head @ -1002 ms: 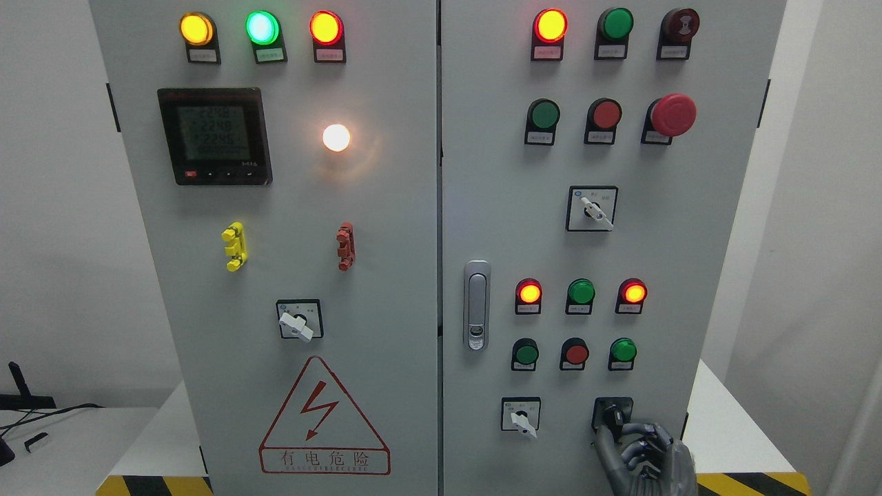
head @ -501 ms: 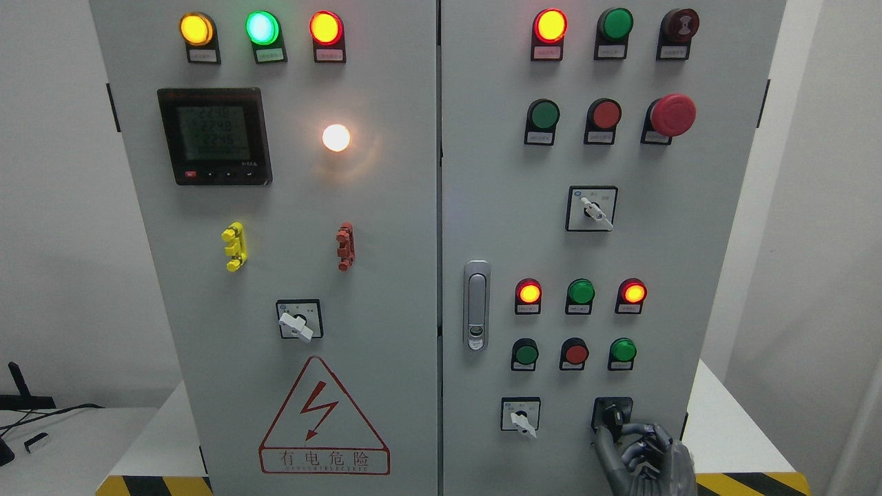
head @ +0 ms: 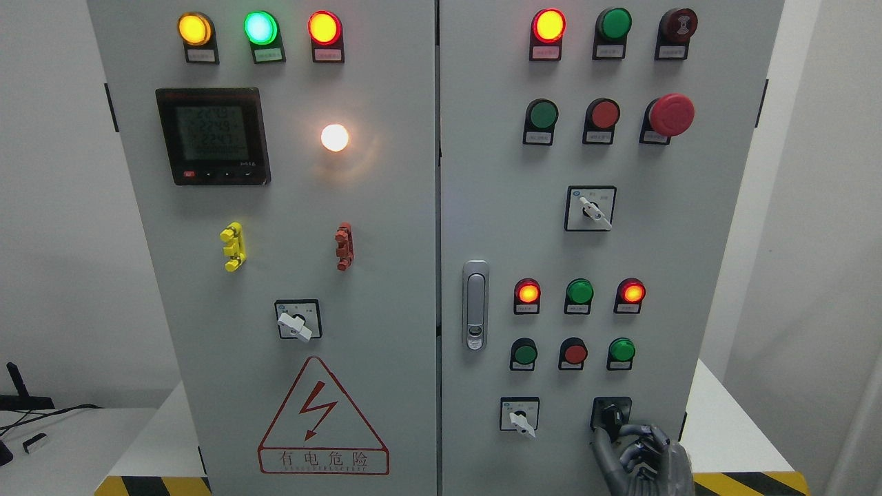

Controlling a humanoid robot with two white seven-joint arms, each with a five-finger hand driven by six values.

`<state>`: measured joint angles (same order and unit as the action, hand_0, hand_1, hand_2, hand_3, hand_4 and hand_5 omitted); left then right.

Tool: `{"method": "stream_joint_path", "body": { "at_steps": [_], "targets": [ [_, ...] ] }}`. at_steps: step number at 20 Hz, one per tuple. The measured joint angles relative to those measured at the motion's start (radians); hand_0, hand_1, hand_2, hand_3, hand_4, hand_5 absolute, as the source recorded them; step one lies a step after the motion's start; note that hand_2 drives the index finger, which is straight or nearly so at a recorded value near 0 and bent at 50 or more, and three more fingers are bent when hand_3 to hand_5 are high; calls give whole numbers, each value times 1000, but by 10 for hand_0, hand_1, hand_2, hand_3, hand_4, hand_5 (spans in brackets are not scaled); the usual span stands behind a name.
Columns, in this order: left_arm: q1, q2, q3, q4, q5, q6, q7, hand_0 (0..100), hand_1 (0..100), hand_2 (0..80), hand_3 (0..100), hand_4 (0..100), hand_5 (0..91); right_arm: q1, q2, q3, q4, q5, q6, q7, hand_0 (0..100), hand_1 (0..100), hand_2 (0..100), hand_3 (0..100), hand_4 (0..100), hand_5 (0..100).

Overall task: Trip black knob to open circuit
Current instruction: 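Twist the black knob with the right hand to its other position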

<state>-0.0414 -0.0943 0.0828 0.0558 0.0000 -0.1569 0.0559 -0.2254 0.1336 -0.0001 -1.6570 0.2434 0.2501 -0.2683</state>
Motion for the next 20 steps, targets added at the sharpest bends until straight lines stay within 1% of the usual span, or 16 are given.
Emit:
{"method": "stream_joint_path", "body": {
  "at_steps": [4, 17, 20],
  "targets": [
    [0, 0, 0, 0, 0, 0, 0, 120, 389, 0, 0, 0, 0, 0, 0, 0, 0, 0, 0, 1, 309, 706, 644, 887, 893, 977],
    [0, 0, 0, 0, 0, 0, 0, 120, 389, 0, 0, 0, 0, 0, 0, 0, 0, -2, 0, 3, 312, 702, 647, 893, 896, 978],
    [0, 0, 0, 0, 0, 0, 0, 120, 389, 0, 0, 0, 0, 1, 0, 0, 1, -2, 1, 16, 314, 700, 650, 893, 898, 978]
  ]
}}
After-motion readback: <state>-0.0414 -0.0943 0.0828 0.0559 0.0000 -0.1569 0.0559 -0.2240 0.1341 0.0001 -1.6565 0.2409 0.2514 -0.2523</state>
